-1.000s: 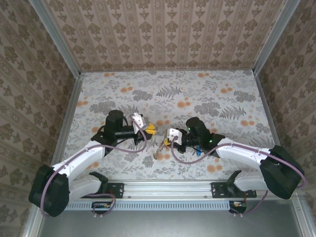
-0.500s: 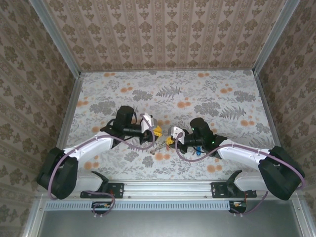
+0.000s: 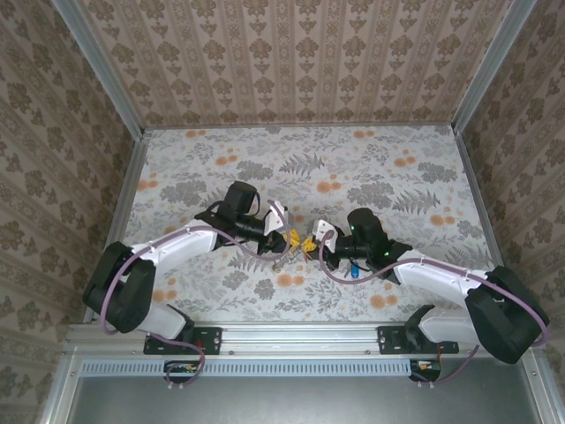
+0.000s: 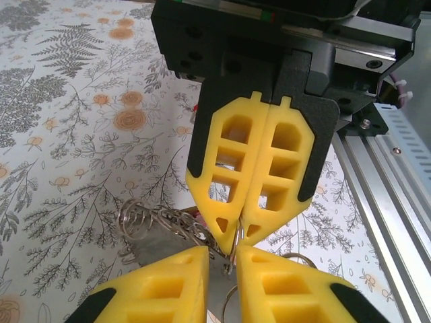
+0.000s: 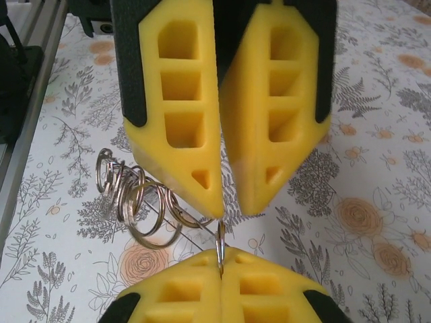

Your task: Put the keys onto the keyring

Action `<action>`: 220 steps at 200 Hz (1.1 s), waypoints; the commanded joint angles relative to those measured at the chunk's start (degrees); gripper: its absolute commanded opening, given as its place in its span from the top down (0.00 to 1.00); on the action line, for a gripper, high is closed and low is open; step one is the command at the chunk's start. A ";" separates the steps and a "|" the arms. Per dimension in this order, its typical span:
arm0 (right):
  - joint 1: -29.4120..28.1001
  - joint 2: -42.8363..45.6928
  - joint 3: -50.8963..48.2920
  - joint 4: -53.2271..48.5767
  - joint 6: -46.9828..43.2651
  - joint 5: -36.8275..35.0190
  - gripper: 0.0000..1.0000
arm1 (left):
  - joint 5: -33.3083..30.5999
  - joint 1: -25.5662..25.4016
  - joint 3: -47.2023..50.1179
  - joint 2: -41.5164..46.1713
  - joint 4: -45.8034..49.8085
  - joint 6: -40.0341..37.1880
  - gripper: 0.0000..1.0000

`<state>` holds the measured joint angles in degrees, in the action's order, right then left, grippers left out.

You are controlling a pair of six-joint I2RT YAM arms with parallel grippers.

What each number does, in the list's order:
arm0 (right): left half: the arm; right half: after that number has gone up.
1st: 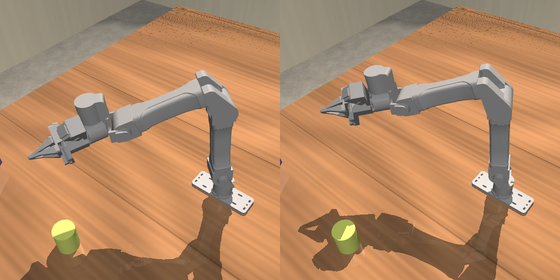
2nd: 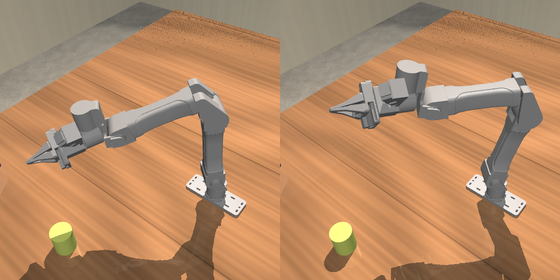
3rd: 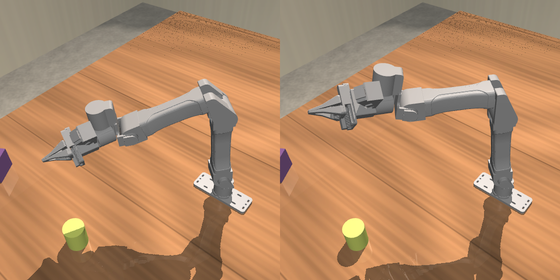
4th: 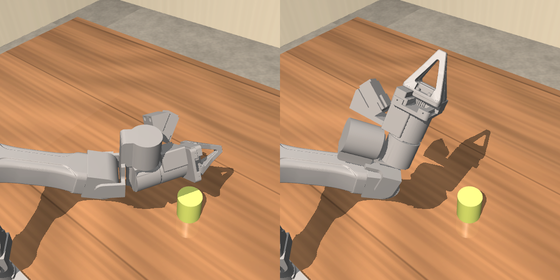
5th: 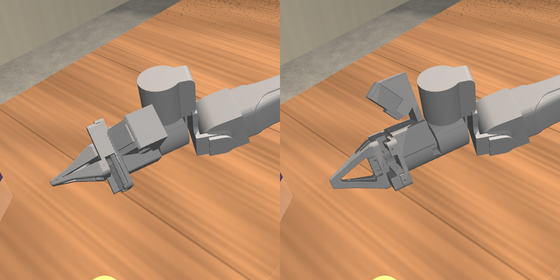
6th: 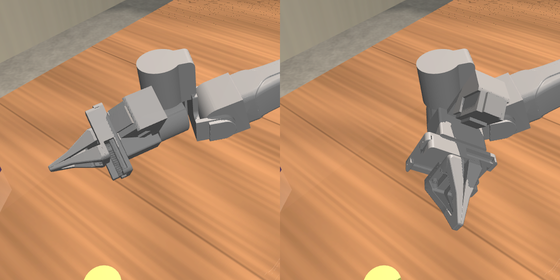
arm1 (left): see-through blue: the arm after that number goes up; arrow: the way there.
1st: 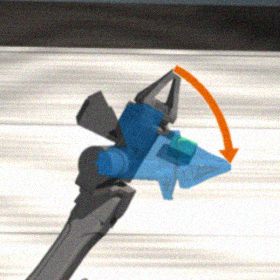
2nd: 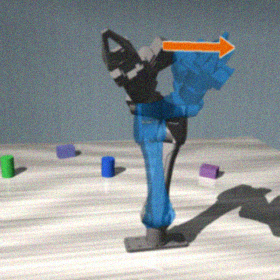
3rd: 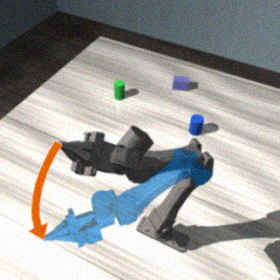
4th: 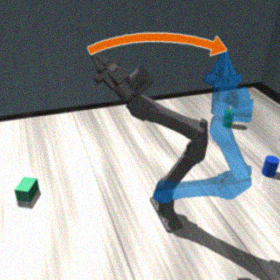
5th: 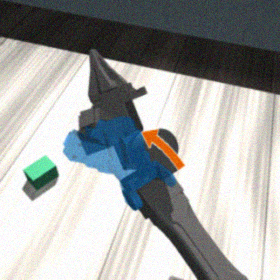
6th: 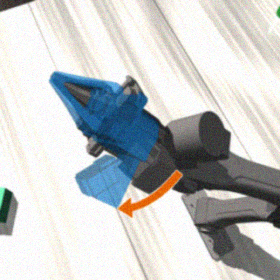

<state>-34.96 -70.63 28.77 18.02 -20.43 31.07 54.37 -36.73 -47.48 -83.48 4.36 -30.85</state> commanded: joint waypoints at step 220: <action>0.51 0.20 -2.07 3.95 -0.57 2.96 1.00 | -3.35 1.04 10.65 11.10 -9.42 6.06 0.84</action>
<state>-34.39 -69.25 24.38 24.84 -13.08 31.33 50.52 -36.73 -37.60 -74.41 -1.37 -25.41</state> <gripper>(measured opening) 0.067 0.153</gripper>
